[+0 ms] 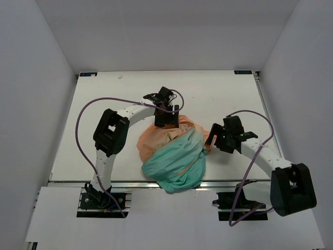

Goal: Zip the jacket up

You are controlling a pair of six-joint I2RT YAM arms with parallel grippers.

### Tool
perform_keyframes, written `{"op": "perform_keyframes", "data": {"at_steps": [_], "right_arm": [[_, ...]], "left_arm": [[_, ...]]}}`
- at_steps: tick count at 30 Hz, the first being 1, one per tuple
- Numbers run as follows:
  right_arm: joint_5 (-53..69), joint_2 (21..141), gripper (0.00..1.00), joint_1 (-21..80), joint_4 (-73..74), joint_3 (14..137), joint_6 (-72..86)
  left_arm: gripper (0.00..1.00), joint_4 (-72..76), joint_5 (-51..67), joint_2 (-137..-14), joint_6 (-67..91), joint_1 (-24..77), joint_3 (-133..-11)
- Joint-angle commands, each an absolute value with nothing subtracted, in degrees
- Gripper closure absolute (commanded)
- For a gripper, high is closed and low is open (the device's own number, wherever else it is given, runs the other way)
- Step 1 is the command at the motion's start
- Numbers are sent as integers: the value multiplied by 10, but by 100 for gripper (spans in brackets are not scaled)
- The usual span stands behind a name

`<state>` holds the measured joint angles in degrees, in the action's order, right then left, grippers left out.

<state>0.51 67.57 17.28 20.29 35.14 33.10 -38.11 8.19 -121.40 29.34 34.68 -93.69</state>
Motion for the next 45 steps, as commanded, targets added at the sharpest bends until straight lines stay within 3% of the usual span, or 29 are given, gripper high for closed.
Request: {"op": "perform_keyframes", "data": {"at_steps": [1,2,3,5,6,7,9,10,22,31,38,45], "right_arm": [[-33,702,11,175,156,378,360],[-27,709,11,175,150,379,359],[-16,722,15,176,139,381,357],[-5,735,27,177,125,382,351],[-4,744,37,177,113,384,348],[-4,748,60,178,109,388,345],[17,750,83,178,96,404,328],[14,747,100,177,95,415,322],[-35,631,100,178,139,728,127],[46,505,100,178,139,877,41],[90,460,100,178,158,982,41],[104,458,100,178,153,1046,42]], "left_arm": [[18,-352,138,-1185,288,348,-939],[26,-349,153,-1189,287,348,-936],[44,-337,164,-1194,285,348,-930],[67,-328,186,-1197,284,348,-926],[78,-327,192,-1198,282,348,-930],[100,-324,193,-1195,281,349,-934],[100,-328,195,-1191,271,348,-947],[100,-328,195,-1186,264,348,-967],[100,-290,43,-901,148,349,-1035],[100,-200,90,-632,120,349,-963],[100,-223,101,-552,110,350,-1009],[100,-230,105,-553,105,349,-1070]]}}
